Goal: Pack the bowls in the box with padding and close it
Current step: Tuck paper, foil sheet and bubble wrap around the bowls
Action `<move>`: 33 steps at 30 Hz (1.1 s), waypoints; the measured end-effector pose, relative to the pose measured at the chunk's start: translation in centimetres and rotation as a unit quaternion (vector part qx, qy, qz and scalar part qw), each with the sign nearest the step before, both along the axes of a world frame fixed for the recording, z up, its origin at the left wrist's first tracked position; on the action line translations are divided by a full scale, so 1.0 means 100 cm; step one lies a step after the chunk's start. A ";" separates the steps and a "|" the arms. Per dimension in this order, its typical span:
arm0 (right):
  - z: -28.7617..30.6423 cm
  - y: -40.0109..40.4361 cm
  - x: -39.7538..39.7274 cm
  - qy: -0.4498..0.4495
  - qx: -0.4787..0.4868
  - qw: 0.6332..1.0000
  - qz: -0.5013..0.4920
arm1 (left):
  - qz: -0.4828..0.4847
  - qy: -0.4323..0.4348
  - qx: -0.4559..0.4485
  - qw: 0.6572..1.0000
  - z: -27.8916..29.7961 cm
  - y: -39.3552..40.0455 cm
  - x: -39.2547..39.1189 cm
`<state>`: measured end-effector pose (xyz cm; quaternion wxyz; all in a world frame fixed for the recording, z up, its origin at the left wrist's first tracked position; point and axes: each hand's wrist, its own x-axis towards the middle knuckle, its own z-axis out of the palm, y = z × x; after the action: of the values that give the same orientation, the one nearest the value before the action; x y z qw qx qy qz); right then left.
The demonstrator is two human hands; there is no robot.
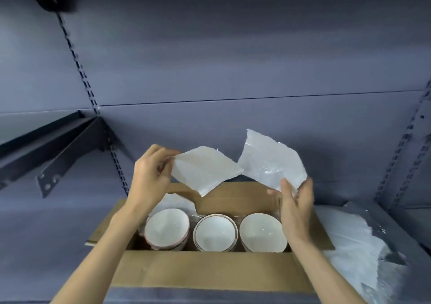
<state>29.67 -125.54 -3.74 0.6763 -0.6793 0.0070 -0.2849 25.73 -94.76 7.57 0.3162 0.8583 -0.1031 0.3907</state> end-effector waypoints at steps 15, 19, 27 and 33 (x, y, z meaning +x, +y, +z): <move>-0.012 -0.011 -0.015 0.003 -0.184 0.983 -0.007 | -0.002 0.077 0.160 0.984 -0.057 -0.028 0.008; -0.007 -0.013 -0.015 -0.020 -0.262 0.964 -0.036 | 0.014 0.096 0.146 0.984 -0.072 -0.033 0.018; 0.006 -0.021 -0.009 -0.027 -0.383 0.922 -0.053 | 0.004 0.102 0.136 0.985 -0.099 -0.039 0.034; 0.009 -0.019 0.000 -0.023 -0.450 0.892 -0.038 | 0.020 0.122 0.106 0.987 -0.105 -0.036 0.041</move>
<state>29.62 -127.46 -2.82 0.2870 -0.9032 -0.1117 -0.2990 29.80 -98.33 -2.89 0.2260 0.9301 -0.0876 0.2760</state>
